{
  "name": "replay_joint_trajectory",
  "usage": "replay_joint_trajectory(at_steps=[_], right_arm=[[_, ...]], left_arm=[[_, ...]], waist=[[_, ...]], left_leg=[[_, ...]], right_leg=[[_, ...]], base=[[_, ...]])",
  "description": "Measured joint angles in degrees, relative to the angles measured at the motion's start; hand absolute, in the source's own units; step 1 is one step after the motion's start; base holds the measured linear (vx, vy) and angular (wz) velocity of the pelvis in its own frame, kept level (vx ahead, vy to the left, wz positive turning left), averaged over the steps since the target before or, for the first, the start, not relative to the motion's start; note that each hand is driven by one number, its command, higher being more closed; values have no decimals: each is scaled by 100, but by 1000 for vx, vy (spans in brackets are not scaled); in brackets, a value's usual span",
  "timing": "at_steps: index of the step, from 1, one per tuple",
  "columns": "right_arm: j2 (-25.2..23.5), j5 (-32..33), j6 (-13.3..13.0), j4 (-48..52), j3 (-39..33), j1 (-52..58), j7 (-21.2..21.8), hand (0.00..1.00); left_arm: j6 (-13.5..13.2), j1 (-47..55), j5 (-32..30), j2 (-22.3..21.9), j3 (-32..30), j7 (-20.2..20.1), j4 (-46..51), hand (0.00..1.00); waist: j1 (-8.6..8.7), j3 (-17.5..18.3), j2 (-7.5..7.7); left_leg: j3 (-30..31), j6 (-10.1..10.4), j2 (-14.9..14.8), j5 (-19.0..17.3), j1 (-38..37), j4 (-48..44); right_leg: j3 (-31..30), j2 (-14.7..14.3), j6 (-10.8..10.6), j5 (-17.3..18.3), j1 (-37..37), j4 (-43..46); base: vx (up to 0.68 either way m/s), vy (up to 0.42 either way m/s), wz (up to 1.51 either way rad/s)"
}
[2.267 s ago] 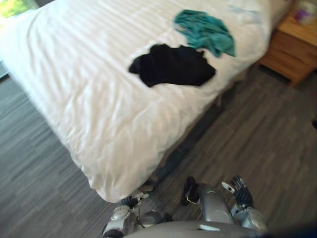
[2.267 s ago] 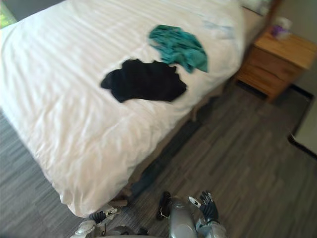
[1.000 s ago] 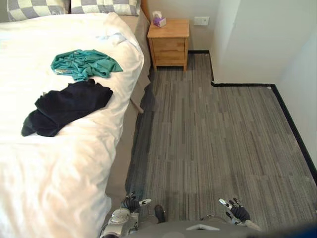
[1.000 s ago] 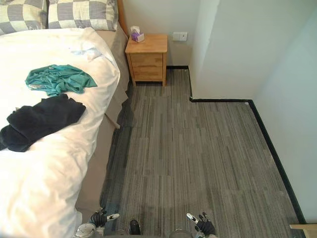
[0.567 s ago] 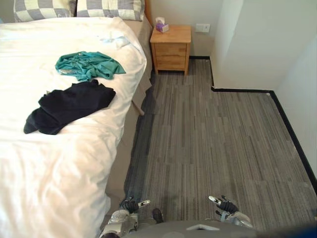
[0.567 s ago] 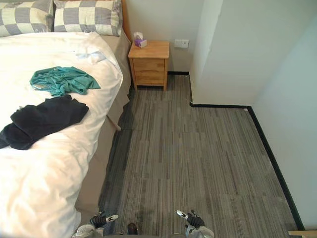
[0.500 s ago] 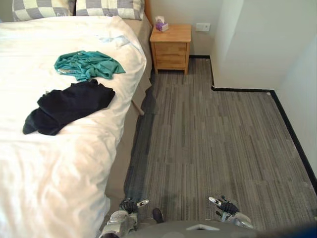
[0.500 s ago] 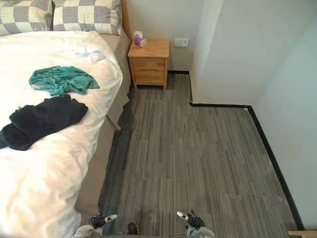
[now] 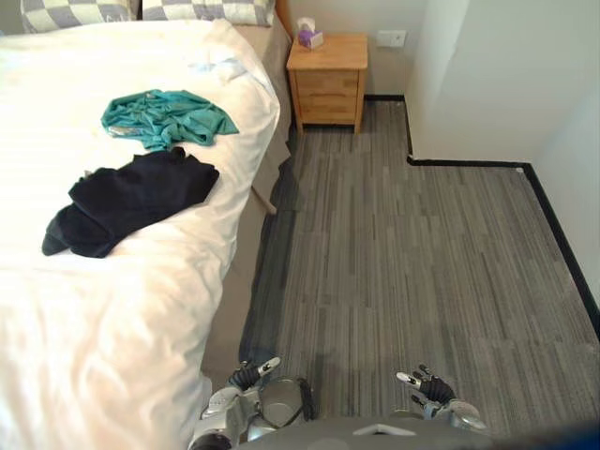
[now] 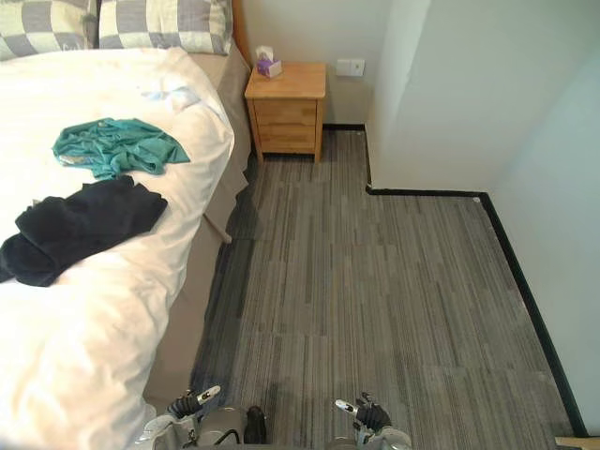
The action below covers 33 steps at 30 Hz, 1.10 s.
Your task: Tidy the bed and pick cloth on bed and put in laundry
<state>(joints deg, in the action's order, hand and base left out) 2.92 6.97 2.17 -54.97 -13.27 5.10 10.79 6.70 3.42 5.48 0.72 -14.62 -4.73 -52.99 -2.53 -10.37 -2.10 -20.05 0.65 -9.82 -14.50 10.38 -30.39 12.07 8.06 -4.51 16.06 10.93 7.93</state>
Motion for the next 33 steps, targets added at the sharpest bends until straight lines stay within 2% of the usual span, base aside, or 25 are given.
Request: replay_joint_trajectory(at_steps=[1,3,5,6,7,8,10,12,14,16,17,18,19,20,21,22,23,24,25,26,27,28,30,32,33], right_arm=[[8,-60,5,1,-51,17,-14,0],[-74,-161,4,-94,-277,35,-79,0],[-133,-150,-14,-294,-525,-4,-152,0],[-128,-130,-151,-321,-672,-78,-215,0],[-76,14,-228,-364,-745,-204,-255,0],[-48,61,-268,-390,-759,-247,-262,0],[-21,90,-404,-381,-696,-304,-240,0],[-28,214,-494,-206,-689,-322,-191,0],[-12,296,-507,-90,-711,-336,-178,0],[-31,324,-415,-106,-694,-201,-149,0],[-18,323,-386,-123,-706,-157,-147,0],[105,307,-372,-216,-772,-119,-145,0],[122,292,-378,-290,-884,-206,-164,0],[114,321,-378,-351,-986,-222,-202,0],[119,325,-373,-346,-952,-192,-196,0],[140,294,-360,-297,-836,-96,-203,0],[289,266,-292,-314,-841,-74,-212,0],[320,228,-258,-327,-865,-80,-245,0],[325,185,-243,-363,-849,-86,-270,0],[316,-31,-230,-455,-797,-104,-409,0],[323,-131,-228,-518,-783,-116,-482,0],[315,-222,-229,-577,-669,-86,-485,0],[286,-314,-256,-545,-557,-85,-474,0],[274,-431,-339,-460,-501,-138,-445,0],[258,-494,-384,-463,-468,-209,-395,0]], left_arm=[[3,35,-37,-6,1,-7,-1,0],[11,62,-33,102,0,-30,-11,0],[36,52,-55,226,86,-34,-139,0],[31,-8,-58,335,129,-101,-230,0],[16,-40,-60,444,222,-128,-305,0],[8,-56,-68,470,336,-126,-331,0],[-10,-158,-42,579,696,-25,-543,0],[-5,-234,17,529,826,51,-591,0],[-13,-318,38,406,861,103,-592,0],[-94,-437,89,305,1061,97,-578,0],[-130,-452,89,279,1061,98,-575,0],[-184,-443,85,91,1064,99,-617,0],[-251,-495,75,41,1075,77,-651,0],[-262,-523,69,-8,1156,98,-648,0],[-257,-524,66,-43,1187,118,-662,0],[-238,-254,64,21,1174,161,-664,0],[-212,-152,64,-66,1188,240,-667,0],[-205,-146,68,-67,1141,256,-686,0],[-210,-125,89,-49,1023,268,-696,0],[-339,-28,228,-34,880,276,-685,0],[-447,20,303,-44,744,269,-635,0],[-641,33,326,38,577,282,-430,0],[-805,34,524,103,479,264,-130,0],[-1002,24,732,70,364,236,41,0],[-1067,29,766,20,313,214,97,0]], waist=[[-14,61,-27],[-46,201,183],[59,334,329],[169,256,449],[201,155,471],[231,104,443],[335,74,419],[417,52,364],[561,-19,244],[639,-71,195],[648,-93,197],[657,-163,-58],[615,-243,-102],[744,-300,-15],[822,-297,-33],[833,-33,-148],[836,40,-429],[788,51,-525],[762,-7,-537],[758,-120,-541],[735,-162,-492],[576,-255,-329],[438,-252,-140],[287,-267,-98],[192,-281,-57]], left_leg=[[-120,-72,-7,-248,-36,10],[-181,-115,240,-482,-16,86],[-176,-245,526,-642,-73,218],[-172,-330,668,-726,-270,248],[-159,-315,747,-824,-633,357],[-157,-313,750,-892,-834,418],[-124,-275,682,-1053,-1720,873],[-67,-184,586,-1060,-2125,1232],[108,-142,410,-1038,-2503,1619],[387,-58,222,-991,-2905,1874],[461,-55,216,-990,-3026,1921],[556,95,20,-883,-3247,1981],[692,254,31,-462,-3284,1987],[1016,285,168,159,-3537,2051],[1142,372,167,334,-3612,1986],[1261,400,84,529,-3603,1628],[1277,443,-142,805,-3402,936],[1318,622,-244,1209,-3155,384],[1445,704,-305,2058,-2763,-430],[1570,652,-545,1925,-1772,-2419],[1574,602,-586,1583,-1390,-3112],[1513,529,-525,1034,-747,-3846],[1359,342,-289,538,119,-3697],[941,239,-69,225,815,-2800],[326,146,52,155,946,-1740]], right_leg=[[-103,25,-74,160,-94,148],[-313,231,-110,376,-348,416],[-387,502,-290,508,-917,1942],[-494,719,-290,253,-1426,3219],[-669,851,-245,-307,-1826,4378],[-731,844,-265,-427,-1993,4854],[-590,644,-34,-221,-2577,5608],[-226,453,96,-29,-3186,5158],[326,278,232,-65,-3510,3929],[635,-23,278,-971,-3663,1625],[597,-70,395,-1533,-3624,1280],[634,-274,886,-1844,-3459,1416],[553,-163,949,-1522,-3526,1907],[499,215,1016,-1082,-3805,3100],[538,215,793,-760,-3998,3499],[637,10,956,-576,-3820,2803],[711,-271,1008,-215,-3713,2985],[699,-391,1052,-61,-3621,2997],[605,-511,1008,147,-3356,2916],[590,-771,1024,256,-2714,2439],[588,-835,1066,252,-2410,2241],[592,-869,1091,286,-1780,1838],[553,-870,1042,321,-1076,1201],[469,-853,945,364,-561,735],[465,-793,807,413,-227,500]], base=[[107,175,-36],[210,185,-27],[324,114,7],[366,131,20],[370,128,16],[408,90,9],[444,46,8],[472,11,36],[614,-58,70],[806,-182,87],[741,-203,62],[740,-186,29],[837,-236,34],[641,-233,32],[452,-241,29],[549,-320,-24],[599,-280,-48],[644,-243,-54],[670,-173,-21],[642,-172,-9],[743,-179,-5],[582,-113,-11],[554,-98,-12],[589,-32,-25],[649,7,-33]])
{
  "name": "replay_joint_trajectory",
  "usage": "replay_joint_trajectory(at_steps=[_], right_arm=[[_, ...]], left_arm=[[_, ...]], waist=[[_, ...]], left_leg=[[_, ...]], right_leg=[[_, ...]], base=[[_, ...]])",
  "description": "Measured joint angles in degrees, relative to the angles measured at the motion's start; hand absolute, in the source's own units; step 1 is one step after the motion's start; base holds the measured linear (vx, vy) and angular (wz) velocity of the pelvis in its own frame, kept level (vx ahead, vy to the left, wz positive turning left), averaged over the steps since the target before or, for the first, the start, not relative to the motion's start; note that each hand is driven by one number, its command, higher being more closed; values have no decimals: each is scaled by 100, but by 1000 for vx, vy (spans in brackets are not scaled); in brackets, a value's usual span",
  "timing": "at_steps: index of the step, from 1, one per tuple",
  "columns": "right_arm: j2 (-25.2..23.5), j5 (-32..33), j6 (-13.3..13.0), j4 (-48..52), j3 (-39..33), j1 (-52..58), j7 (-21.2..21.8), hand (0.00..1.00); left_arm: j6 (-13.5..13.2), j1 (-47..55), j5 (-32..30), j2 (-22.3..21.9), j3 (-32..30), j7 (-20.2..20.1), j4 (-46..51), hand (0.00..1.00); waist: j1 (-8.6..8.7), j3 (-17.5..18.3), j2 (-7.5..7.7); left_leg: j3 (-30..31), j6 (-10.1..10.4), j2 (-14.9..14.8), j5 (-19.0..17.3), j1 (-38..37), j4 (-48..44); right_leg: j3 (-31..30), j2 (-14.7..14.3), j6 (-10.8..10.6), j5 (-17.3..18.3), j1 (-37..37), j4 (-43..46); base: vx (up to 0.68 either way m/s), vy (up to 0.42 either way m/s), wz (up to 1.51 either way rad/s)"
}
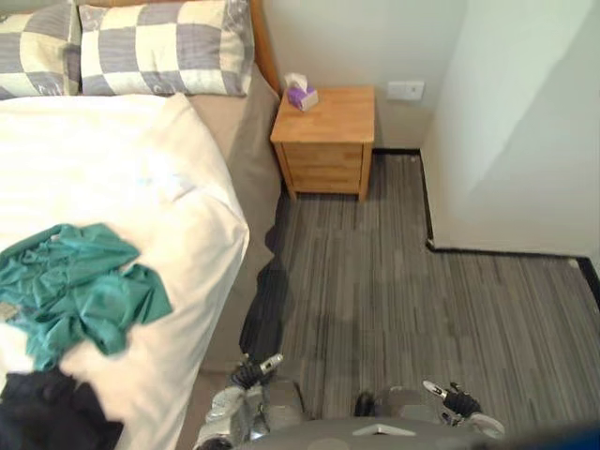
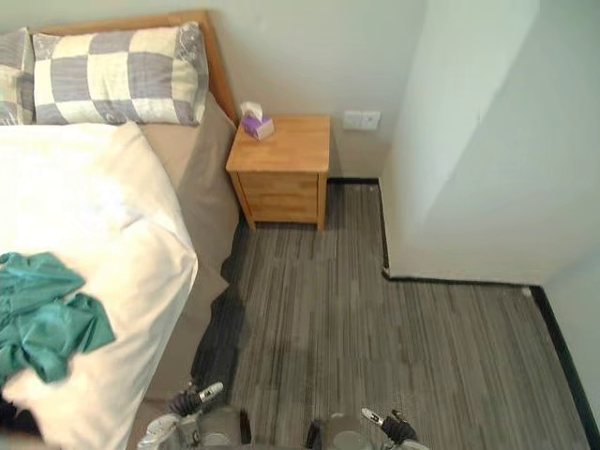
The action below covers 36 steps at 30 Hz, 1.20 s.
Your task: Tidy the bed and pick cloth on bed and put in laundry
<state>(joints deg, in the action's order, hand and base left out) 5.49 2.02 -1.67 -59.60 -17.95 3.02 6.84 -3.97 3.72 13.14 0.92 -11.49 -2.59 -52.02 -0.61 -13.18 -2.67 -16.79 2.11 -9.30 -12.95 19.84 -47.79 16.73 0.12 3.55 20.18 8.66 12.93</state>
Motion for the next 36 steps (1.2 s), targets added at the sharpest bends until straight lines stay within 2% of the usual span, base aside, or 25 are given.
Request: replay_joint_trajectory(at_steps=[1,2,3,4,5,6,7,8,9,10,11,13,16,17,18,19,20,22,24,27,29,30,33,35,36], right_arm=[[-39,-175,-30,0,-2,1,35,0],[-49,-254,-69,3,8,12,38,0],[-131,-431,-162,-17,23,-8,25,0],[-329,-577,-254,-30,-15,-34,24,0],[-345,-604,-286,-28,-37,-77,22,0],[-377,-678,-318,-40,-24,-50,-20,0],[-177,-748,-308,-194,-103,5,-51,0],[-174,-796,-303,-298,-150,-55,-94,0],[-93,-812,-302,-350,-158,-241,-115,0],[-64,-830,-307,-316,-146,-362,-165,0],[-70,-845,-323,-267,-136,-345,-185,0],[-61,-844,-358,-110,96,-148,-272,0],[-32,-782,-357,0,140,-94,-374,0],[-42,-786,-350,-5,197,-39,-387,0],[-68,-787,-352,-23,253,0,-390,0],[-158,-788,-374,-111,288,112,-398,0],[29,-784,-388,-154,204,121,-458,0],[149,-790,-442,-114,257,91,-477,0],[169,-791,-435,-96,415,91,-475,0],[162,-788,-374,-95,546,87,-472,0],[161,-789,-301,-164,546,92,-471,0],[132,-788,-215,-312,552,114,-471,0],[26,-781,-145,-458,552,198,-486,0],[-110,-568,-118,-502,496,286,-552,0],[-120,-525,-120,-501,490,300,-573,0]], left_arm=[[-29,13,75,-24,-9,3,-23,0],[-26,16,94,-24,-3,0,-94,0],[0,-21,102,20,-17,2,-256,0],[47,-142,167,215,-51,23,-398,0],[83,-162,203,177,-104,38,-391,0],[138,-179,231,75,-213,87,-345,0],[220,-153,332,-50,-146,193,-364,0],[257,-210,331,-60,-109,242,-380,0],[355,-303,357,-5,-12,313,-448,0],[394,-259,376,18,26,343,-609,0],[442,-241,375,32,47,372,-669,0],[497,-94,443,62,397,419,-681,0],[524,-242,602,163,679,405,-827,0],[561,-248,628,193,660,403,-839,0],[573,-246,646,223,648,403,-831,0],[581,-262,636,411,590,377,-835,0],[582,-319,623,185,436,359,-871,0],[544,-206,592,-58,68,339,-804,0],[478,-54,574,-81,-94,315,-787,0],[434,39,538,-97,-257,311,-780,0],[411,90,534,-130,-250,319,-780,0],[377,128,527,-50,-197,373,-782,0],[372,186,392,48,-192,471,-776,0],[378,186,167,217,-11,549,-772,0],[377,185,121,225,4,548,-771,0]], waist=[[-22,13,9],[4,39,-16],[-5,105,119],[48,281,470],[29,273,422],[1,348,334],[80,506,130],[113,503,227],[60,481,235],[18,455,175],[46,424,117],[142,411,-47],[242,342,53],[290,304,137],[302,280,201],[316,279,492],[198,275,185],[24,295,-70],[10,296,-63],[-17,359,-55],[-14,407,-10],[22,507,64],[44,617,248],[140,628,451],[142,631,460]], left_leg=[[-873,-214,80,159,-71,1276],[-1362,-351,116,401,-128,1865],[-2268,-1389,280,615,-332,2346],[-2866,-1428,345,522,-308,2015],[-3234,-1608,87,263,-145,1441],[-3399,-1538,122,-60,-18,1186],[-3183,-1874,562,-544,-214,2020],[-3021,-1856,763,-649,-315,2071],[-2723,-1742,952,-700,-538,2221],[-2383,-1546,1000,-730,-1035,2445],[-2133,-1454,1024,-696,-1370,2612],[-1068,-1098,987,-477,-2485,3302],[157,-952,754,-394,-2905,3494],[717,-795,682,-427,-2956,3446],[1004,-589,707,-485,-2957,3418],[1570,-182,733,-727,-2928,3283],[2075,-29,589,-822,-2828,3284],[2131,-87,593,-616,-2726,3505],[2174,28,438,-368,-2885,3680],[2204,156,278,-124,-2904,3783],[2092,288,220,11,-2912,3869],[1740,360,216,242,-2921,3972],[1168,362,246,590,-2884,4092],[468,229,347,952,-2855,4342],[426,222,362,986,-2844,4373]], right_leg=[[75,39,-151,76,334,-210],[177,22,-273,143,509,-313],[345,69,-488,266,881,-527],[567,365,-688,198,1034,-662],[685,287,-909,53,1062,-623],[841,209,-1073,-37,1086,-280],[962,254,-1143,13,898,755],[976,436,-1162,-30,676,1504],[819,813,-958,-195,69,3033],[642,957,-874,-198,-225,3939],[605,1025,-845,-182,-258,4157],[411,1166,-691,-92,-843,4393],[-243,1186,-602,-42,-1860,3550],[-838,1082,-833,-197,-2132,2626],[-1226,1012,-923,-445,-2123,1965],[-1939,976,-1139,-1368,-2052,838],[-1748,831,-1008,-1221,-1950,973],[-1741,607,-923,-1126,-1872,967],[-1501,521,-775,-966,-1669,958],[-1270,449,-684,-915,-1417,747],[-1115,479,-663,-928,-1276,541],[-862,582,-650,-1004,-1012,236],[-468,751,-679,-1172,-704,-134],[215,973,-697,-1243,-397,-326],[283,991,-697,-1243,-383,-328]], base=[[700,22,-20],[883,33,14],[955,25,68],[824,-12,79],[836,-5,114],[757,87,151],[731,165,182],[699,180,188],[711,124,131],[714,64,116],[706,-1,137],[822,-161,202],[542,-328,231],[508,-481,232],[558,-679,254],[429,-598,207],[432,-570,163],[220,-287,63],[223,-283,54],[173,-185,39],[107,-89,51],[64,-42,67],[36,-26,78],[-2,2,127],[-40,11,113]])
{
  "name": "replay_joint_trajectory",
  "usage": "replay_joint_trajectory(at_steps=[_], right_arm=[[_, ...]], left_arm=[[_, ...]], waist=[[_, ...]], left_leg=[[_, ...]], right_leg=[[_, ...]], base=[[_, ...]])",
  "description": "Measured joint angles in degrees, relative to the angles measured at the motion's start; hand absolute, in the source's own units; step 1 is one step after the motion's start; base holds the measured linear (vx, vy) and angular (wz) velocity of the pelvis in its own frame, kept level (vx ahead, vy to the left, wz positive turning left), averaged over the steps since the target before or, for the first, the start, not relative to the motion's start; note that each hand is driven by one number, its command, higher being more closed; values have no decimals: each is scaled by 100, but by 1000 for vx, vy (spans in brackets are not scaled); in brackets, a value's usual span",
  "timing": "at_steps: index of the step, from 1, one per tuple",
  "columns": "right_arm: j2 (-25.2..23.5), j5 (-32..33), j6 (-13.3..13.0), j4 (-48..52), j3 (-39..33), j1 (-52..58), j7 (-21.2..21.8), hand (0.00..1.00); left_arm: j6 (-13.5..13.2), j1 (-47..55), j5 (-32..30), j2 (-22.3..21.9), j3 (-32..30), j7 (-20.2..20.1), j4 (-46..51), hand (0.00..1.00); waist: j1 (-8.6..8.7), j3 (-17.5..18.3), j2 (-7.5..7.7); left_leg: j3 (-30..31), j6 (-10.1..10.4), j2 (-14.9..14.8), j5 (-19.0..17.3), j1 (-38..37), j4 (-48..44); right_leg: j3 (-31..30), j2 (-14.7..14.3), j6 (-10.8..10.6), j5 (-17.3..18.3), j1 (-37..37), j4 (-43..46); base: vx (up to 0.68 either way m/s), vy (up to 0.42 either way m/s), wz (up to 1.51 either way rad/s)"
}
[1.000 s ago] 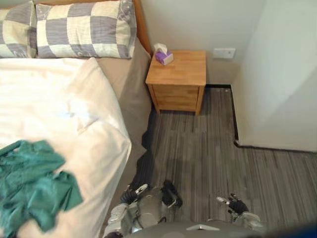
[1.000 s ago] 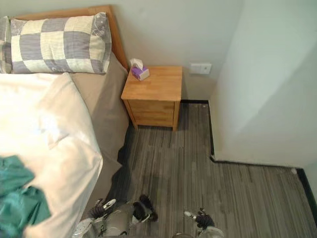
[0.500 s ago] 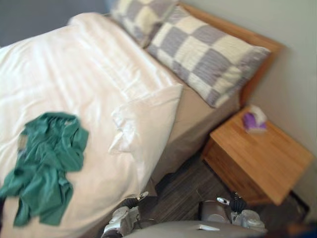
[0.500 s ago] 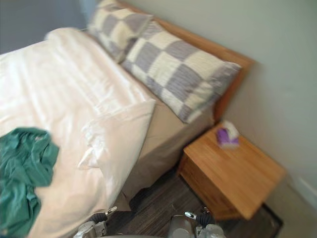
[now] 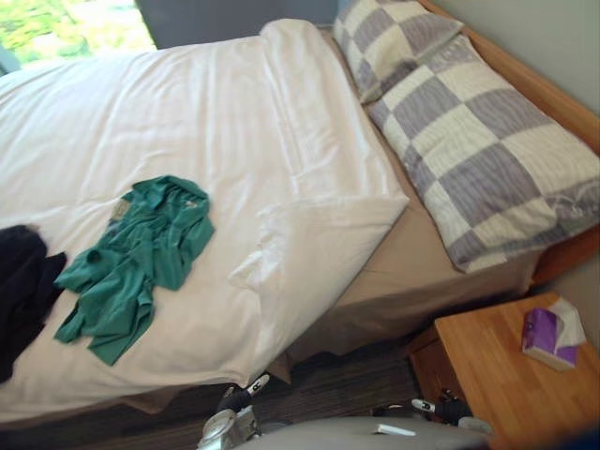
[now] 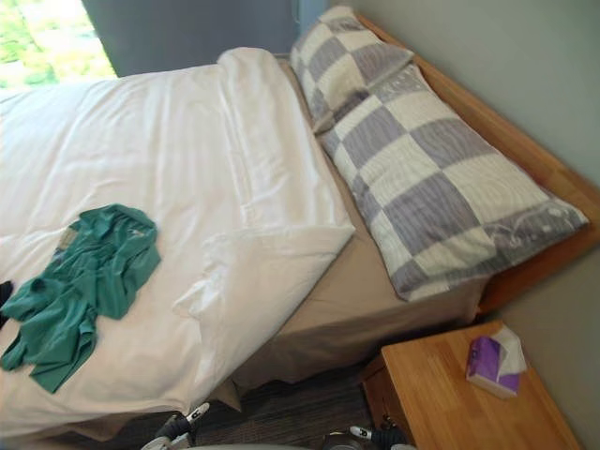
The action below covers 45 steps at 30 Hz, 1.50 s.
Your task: Tidy the bed and pick cloth on bed and put in laundry
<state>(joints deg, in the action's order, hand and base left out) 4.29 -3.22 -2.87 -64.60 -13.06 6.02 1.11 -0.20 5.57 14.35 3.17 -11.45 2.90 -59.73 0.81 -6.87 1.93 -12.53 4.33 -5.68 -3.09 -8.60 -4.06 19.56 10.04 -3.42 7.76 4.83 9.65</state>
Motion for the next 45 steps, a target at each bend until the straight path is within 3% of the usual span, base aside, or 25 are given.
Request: replay_joint_trajectory(at_steps=[4,8,10,14,20,25,29,35,41,45], right_arm=[[-86,817,-84,6,-169,83,-92,0],[-102,1478,-556,73,-288,71,114,0],[-106,1621,-651,75,-406,83,159,0],[-168,1886,-799,141,-536,216,118,0],[-187,2394,-1128,580,-1147,475,-466,0],[71,2130,-1437,2373,-1343,467,-1056,0],[507,1613,-1439,3745,-1367,239,-1121,0],[992,569,-1173,5675,-992,-447,-529,0],[1285,84,-829,6276,131,-1174,1,0],[1379,-309,-523,6246,722,-1395,114,0]], left_arm=[[-7,-16,-273,13,66,-21,41,0],[-17,-17,-438,40,308,-244,7,0],[-20,-22,-502,64,464,-320,0,0],[-28,-17,-493,100,477,-472,-3,0],[85,-4,-421,166,467,-544,4,0],[353,59,-425,375,459,-544,75,0],[502,352,-435,476,467,-547,165,0],[430,774,-425,555,580,-536,435,0],[253,817,-439,581,687,-527,503,0],[192,840,-496,563,683,-502,544,0]], waist=[[-15,26,38],[36,-33,-131],[133,-75,-212],[136,-104,-239],[138,-103,-254],[144,-110,-235],[146,-35,-159],[89,38,-9],[-75,74,30],[-170,73,30]], left_leg=[[-82,-70,93,265,166,304],[-93,-66,96,473,49,837],[-109,-75,48,472,44,971],[-220,-65,3,421,73,1003],[-578,-98,-14,388,164,1008],[-671,-153,88,305,161,1008],[-648,-208,201,284,151,1005],[-659,-207,222,288,74,965],[-622,-207,206,288,-32,964],[-557,-207,202,288,-32,964]], right_leg=[[390,52,-33,-21,86,-84],[447,-79,-35,-17,172,-319],[496,-156,-20,-13,169,-358],[445,-211,-50,-33,157,-422],[11,-344,-56,-32,65,-574],[-139,-267,-98,-58,5,-557],[-138,-142,-138,-151,6,-441],[-139,-105,-137,-157,150,-353],[-147,-84,-133,-161,316,-316],[-129,-85,-153,-173,378,-323]], base=[[-58,12,82],[-170,-16,26],[-184,12,26],[-201,25,-2],[-42,36,-10],[80,54,-8],[177,54,11],[207,25,22],[105,-18,13],[52,-48,14]])
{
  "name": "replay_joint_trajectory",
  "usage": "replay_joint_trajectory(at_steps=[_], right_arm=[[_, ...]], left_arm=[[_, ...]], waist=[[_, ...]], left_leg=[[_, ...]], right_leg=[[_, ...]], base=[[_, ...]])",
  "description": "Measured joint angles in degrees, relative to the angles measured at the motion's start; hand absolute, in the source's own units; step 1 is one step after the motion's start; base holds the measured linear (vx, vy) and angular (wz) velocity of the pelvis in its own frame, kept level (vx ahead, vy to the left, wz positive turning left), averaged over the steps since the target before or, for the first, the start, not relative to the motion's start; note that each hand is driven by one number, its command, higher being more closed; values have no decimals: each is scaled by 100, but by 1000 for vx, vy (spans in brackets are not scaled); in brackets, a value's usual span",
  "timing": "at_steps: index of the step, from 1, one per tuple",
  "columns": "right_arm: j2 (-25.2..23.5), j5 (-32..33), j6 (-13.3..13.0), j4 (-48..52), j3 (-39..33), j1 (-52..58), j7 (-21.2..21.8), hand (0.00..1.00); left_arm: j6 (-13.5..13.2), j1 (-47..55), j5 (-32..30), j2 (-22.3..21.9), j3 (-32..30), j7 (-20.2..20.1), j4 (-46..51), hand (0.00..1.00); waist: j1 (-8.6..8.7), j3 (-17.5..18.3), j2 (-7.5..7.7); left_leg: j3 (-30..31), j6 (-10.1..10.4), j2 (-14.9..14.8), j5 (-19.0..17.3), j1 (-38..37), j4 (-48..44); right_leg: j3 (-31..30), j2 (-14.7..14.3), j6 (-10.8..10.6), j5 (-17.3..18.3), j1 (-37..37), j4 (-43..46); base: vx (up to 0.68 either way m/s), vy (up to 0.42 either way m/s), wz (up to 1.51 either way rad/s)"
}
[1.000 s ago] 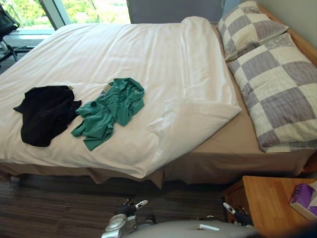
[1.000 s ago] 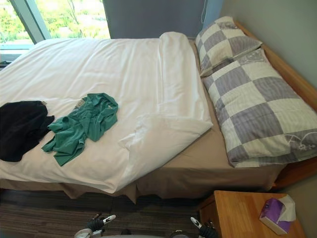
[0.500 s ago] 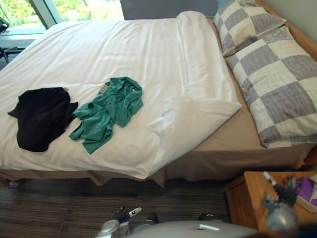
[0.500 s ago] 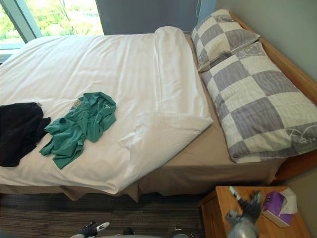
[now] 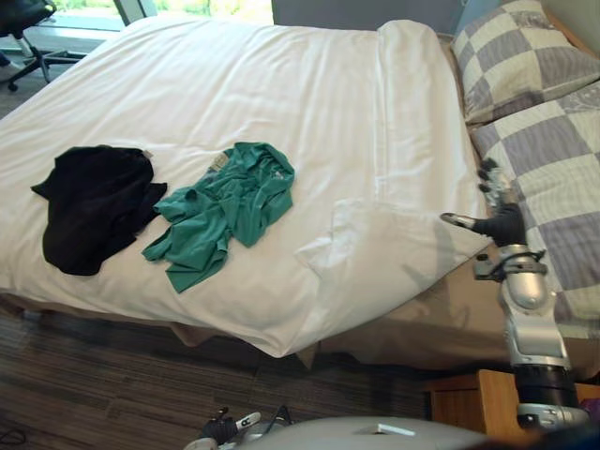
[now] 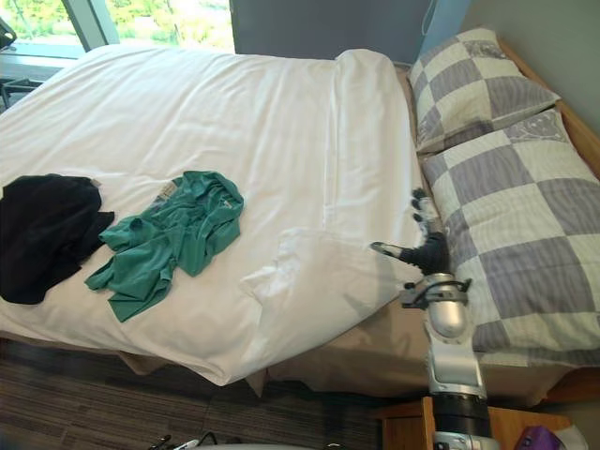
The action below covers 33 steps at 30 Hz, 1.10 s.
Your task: Tidy the bed and pick cloth on bed and put in laundry
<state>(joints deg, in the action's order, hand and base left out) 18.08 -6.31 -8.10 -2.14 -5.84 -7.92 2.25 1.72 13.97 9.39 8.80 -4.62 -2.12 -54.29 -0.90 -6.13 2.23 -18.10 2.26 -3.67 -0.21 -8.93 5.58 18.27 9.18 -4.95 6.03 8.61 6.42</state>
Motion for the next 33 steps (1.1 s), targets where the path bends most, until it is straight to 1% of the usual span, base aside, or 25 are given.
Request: replay_joint_trajectory(at_steps=[1,2,4,5,6,7,8,9,10,12,13,14,16,18,19,20,21,22,24,25,27,29,32,33], right_arm=[[61,-198,115,-42,231,-123,1,0],[63,-310,168,-82,323,-202,-1,0],[62,-719,350,-482,730,-594,-43,0],[63,-819,407,-617,844,-692,-59,0],[52,-988,537,-922,1066,-892,-110,0],[43,-1146,678,-1195,1210,-1073,-205,0],[37,-1205,731,-1341,1253,-1157,-277,0],[37,-1281,829,-1647,1313,-1327,-398,0],[42,-1327,926,-1864,1338,-1533,-550,0],[34,-1327,1002,-2117,1376,-1891,-766,0],[35,-1323,1036,-2334,1447,-2235,-971,0],[41,-1312,1045,-2509,1451,-2466,-1100,0],[45,-1292,1095,-2879,1454,-3042,-1349,0],[68,-1282,1103,-3062,1474,-3476,-1434,0],[114,-1291,1129,-3249,1565,-3770,-1452,100],[135,-1306,1164,-3430,1595,-3979,-1454,100],[167,-1311,1214,-3666,1675,-4171,-1449,100],[272,-1361,1294,-3973,1871,-4343,-1364,100],[435,-1538,1446,-4301,2042,-4394,-1214,100],[512,-1585,1482,-4388,2059,-4395,-1155,100],[590,-1579,1485,-4402,2055,-4419,-1125,100],[660,-1545,1480,-4503,2053,-4411,-1042,100],[642,-1364,1393,-4566,1955,-4169,-1022,100],[546,-1278,1375,-4569,1877,-4022,-1026,100]], left_arm=[[-19,9,-5,-5,-5,1,7,0],[-28,12,-5,-5,-6,1,6,0],[-73,26,-10,-3,-9,1,3,0],[-80,26,-12,2,-9,0,4,0],[-86,15,-24,33,-8,-4,4,0],[-86,-40,-122,68,-10,-3,10,0],[-86,-90,-163,88,-11,-3,20,0],[-84,-203,-192,126,-13,-2,43,0],[-85,-349,-199,162,-41,-2,103,0],[-73,-557,-203,208,-59,7,107,0],[-74,-717,-197,280,-93,8,131,0],[-60,-857,-195,329,-113,15,130,0],[7,-1141,-183,372,-253,79,156,0],[37,-1282,-165,427,-282,124,281,0],[38,-1365,-162,466,-316,132,366,0],[38,-1462,-149,494,-338,142,373,0],[38,-1554,-128,526,-334,161,379,0],[37,-1661,-71,536,-328,213,421,0],[37,-1802,84,522,-303,232,562,0],[35,-1860,124,529,-241,232,619,0],[47,-1917,123,531,-207,230,627,0],[140,-1980,115,530,-205,249,683,0],[319,-2026,64,576,-206,290,749,0],[415,-2026,43,612,-206,333,752,0]], waist=[[-11,0,0],[-17,0,0],[-27,-7,8],[-29,-14,15],[-30,-40,46],[-47,-108,123],[-84,-168,158],[-208,-236,241],[-321,-399,293],[-361,-664,357],[-452,-879,434],[-500,-1012,493],[-613,-1323,534],[-640,-1540,523],[-645,-1645,525],[-660,-1698,527],[-677,-1718,525],[-717,-1726,516],[-810,-1784,489],[-810,-1811,473],[-801,-1810,475],[-807,-1812,483],[-825,-1835,546],[-820,-1859,600]], left_leg=[[5,0,-2,0,6,0],[9,0,-2,0,7,0],[51,1,-3,2,18,0],[70,2,-6,3,33,0],[146,25,-9,33,128,0],[209,15,-10,95,222,0],[255,14,-16,127,268,0],[309,18,-38,198,433,0],[326,13,-70,238,591,0],[348,-18,-119,265,794,0],[407,-25,-133,333,1009,-48],[447,-39,-146,344,1183,-141],[504,-71,-166,361,1491,-281],[551,-132,-161,375,1707,-327],[581,-151,-158,389,1882,-406],[598,-175,-153,420,2015,-448],[603,-155,-149,477,2144,-471],[610,-163,-139,522,2261,-458],[621,-171,-122,553,2324,-454],[642,-209,-111,594,2339,-446],[646,-225,-106,613,2334,-432],[653,-217,-109,630,2324,-409],[653,-211,-138,645,2195,-373],[631,-195,-149,635,2072,-371]], right_leg=[[7,-2,-6,-4,1,-2],[13,-2,-7,-4,5,-3],[92,-3,-8,-5,25,-16],[129,-6,-8,-5,26,-22],[180,-13,-8,-5,2,-34],[247,-16,-8,-5,-55,-33],[308,-20,-8,-5,-80,-32],[340,-37,-8,-5,-226,-8],[385,-73,-3,-8,-341,12],[460,-119,-2,-8,-465,32],[460,-123,4,-11,-638,82],[462,-124,34,-31,-751,94],[460,-119,104,-76,-986,167],[458,-107,189,-132,-1166,218],[454,-98,205,-150,-1292,246],[454,-98,217,-165,-1397,250],[454,-100,221,-181,-1494,240],[453,-106,253,-208,-1600,206],[454,-111,251,-236,-1626,143],[458,-110,250,-236,-1627,141],[457,-108,246,-239,-1627,138],[457,-112,246,-240,-1624,138],[446,-122,236,-264,-1519,136],[442,-130,237,-272,-1395,136]], base=[[35,-51,7],[24,-56,5],[7,-62,8],[-27,-69,17],[-50,-71,30],[-53,-69,36],[-86,-80,36],[-121,-77,33],[-144,-72,37],[-129,-32,36],[-173,-25,31],[-167,-20,28],[-153,10,20],[-146,57,20],[-90,58,18],[-74,51,18],[-41,35,14],[-29,39,9],[6,31,7],[20,18,8],[32,11,4],[49,5,1],[70,-2,0],[73,-11,-5]])
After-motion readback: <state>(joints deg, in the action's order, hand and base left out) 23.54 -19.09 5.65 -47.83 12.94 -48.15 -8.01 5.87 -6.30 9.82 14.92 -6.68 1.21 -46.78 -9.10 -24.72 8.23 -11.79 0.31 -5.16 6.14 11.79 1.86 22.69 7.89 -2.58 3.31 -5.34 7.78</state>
